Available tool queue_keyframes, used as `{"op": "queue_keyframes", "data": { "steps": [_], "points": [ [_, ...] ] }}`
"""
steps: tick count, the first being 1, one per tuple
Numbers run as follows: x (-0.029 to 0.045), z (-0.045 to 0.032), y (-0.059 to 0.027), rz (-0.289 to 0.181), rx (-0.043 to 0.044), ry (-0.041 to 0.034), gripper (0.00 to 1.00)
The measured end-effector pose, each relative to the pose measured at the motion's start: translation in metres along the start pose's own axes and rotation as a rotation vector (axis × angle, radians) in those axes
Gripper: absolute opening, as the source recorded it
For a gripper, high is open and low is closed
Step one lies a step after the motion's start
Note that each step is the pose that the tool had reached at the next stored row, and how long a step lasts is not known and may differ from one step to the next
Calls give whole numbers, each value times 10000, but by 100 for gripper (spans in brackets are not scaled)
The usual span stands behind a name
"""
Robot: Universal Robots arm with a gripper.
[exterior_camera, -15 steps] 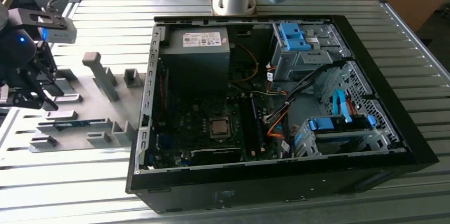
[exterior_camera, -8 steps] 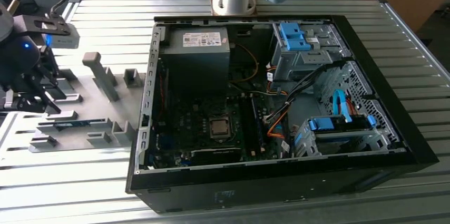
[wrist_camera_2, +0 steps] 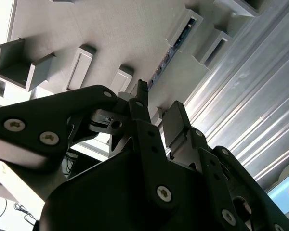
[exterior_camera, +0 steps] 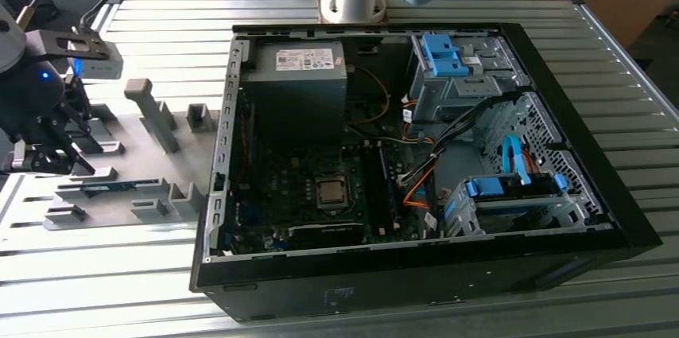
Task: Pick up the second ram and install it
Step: 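Pick up the second ram and move it above second insertion slot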
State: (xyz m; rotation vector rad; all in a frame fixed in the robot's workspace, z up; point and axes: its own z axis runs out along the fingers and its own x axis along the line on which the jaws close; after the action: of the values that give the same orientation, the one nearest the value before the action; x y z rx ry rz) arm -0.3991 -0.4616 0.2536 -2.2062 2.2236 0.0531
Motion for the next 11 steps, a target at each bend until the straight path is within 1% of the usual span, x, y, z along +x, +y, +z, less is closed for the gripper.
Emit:
{"op": "queue_keyframes", "data": {
  "steps": [11],
  "points": [
    [0,9,0,0,4,-3,40]
  ]
}}
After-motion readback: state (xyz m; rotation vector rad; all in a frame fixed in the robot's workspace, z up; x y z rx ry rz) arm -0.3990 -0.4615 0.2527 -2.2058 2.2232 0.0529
